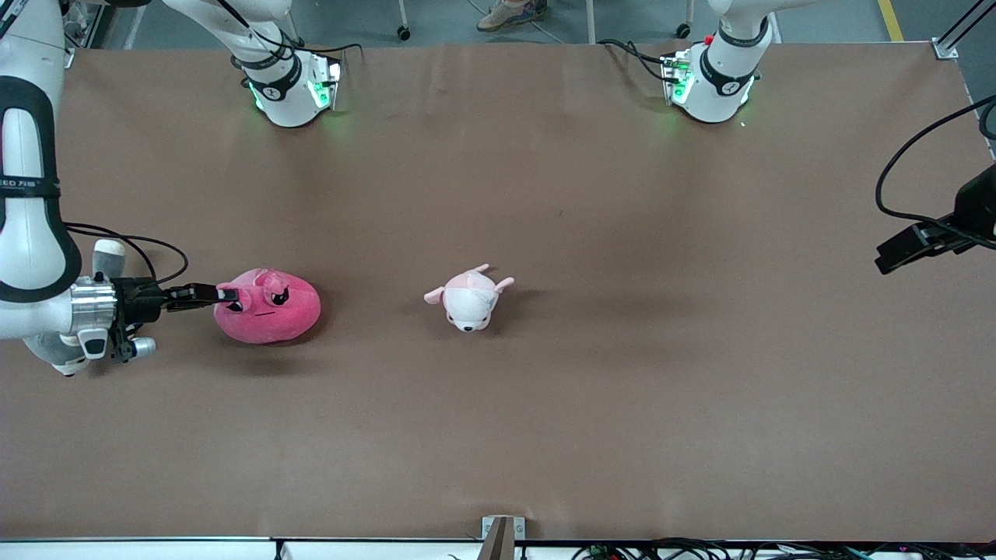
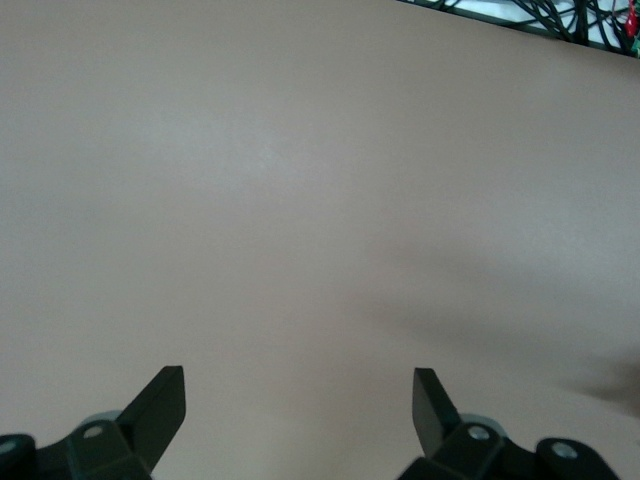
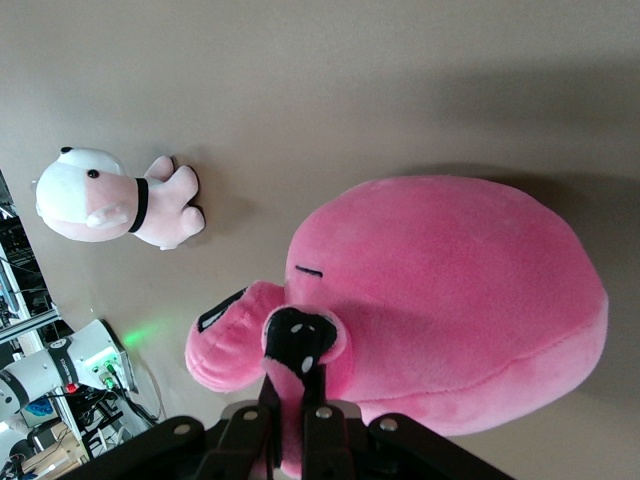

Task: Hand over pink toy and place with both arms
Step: 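Lower the pink toy with the right gripper while the left gripper retracts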

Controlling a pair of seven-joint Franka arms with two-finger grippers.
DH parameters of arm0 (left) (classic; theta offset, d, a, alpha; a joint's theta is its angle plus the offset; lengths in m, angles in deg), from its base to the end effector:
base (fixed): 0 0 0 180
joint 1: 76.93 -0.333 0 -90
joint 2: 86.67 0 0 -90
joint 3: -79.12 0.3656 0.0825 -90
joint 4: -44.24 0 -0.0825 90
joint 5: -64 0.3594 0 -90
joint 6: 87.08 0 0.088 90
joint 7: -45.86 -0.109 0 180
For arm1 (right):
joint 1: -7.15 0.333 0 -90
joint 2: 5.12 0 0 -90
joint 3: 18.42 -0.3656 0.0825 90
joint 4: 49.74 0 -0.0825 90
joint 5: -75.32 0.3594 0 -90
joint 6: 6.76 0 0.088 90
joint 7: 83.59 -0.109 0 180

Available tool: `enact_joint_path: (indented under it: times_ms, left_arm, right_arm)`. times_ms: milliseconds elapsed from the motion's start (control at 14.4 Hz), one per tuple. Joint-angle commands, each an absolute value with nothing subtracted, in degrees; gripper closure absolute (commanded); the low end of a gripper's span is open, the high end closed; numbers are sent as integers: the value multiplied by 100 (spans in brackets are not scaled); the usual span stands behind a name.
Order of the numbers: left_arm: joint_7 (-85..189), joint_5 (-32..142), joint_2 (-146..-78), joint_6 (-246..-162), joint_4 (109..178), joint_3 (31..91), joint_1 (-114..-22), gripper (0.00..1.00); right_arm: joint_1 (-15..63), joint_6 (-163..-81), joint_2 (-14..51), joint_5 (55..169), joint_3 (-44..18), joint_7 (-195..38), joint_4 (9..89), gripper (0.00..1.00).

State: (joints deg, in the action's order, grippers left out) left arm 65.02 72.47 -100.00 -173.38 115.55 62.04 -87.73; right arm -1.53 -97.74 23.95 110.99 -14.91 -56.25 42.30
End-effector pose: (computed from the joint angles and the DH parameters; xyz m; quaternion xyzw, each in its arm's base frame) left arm 0.6032 -0.0208 0.6843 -0.9915 -0.1226 -0.0273 0.0347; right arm 0.6316 -0.0661 0.3748 -0.9270 -0.0379 0.1377 0.3467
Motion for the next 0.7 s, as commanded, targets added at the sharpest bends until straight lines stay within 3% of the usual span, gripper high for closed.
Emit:
enact_joint_path:
  times_ms: [0, 348, 417, 557, 626]
  left_arm:
    - [6134, 6763, -9451, -17260, 11876, 6636, -8765, 0]
    - [5334, 6304, -8809, -17277, 12535, 7630, -8335, 0]
    - [5325, 6260, -8694, -17303, 12684, 7640, -8317, 0]
    - [5325, 6250, -8475, -17347, 12992, 7649, -8133, 0]
    - [5325, 6250, -8360, -17374, 13150, 7649, -8028, 0]
  right_arm:
    - [-296, -9606, 2476, 11180, -1596, -5565, 4122, 99]
    - [-296, -9658, 2661, 11171, -1587, -5266, 4122, 96]
    - [-287, -9667, 2670, 11154, -1587, -5266, 4122, 87]
    - [-296, -9711, 2661, 11154, -1587, -5310, 4114, 0]
    - [-296, -9677, 2652, 11145, -1578, -5336, 3992, 0]
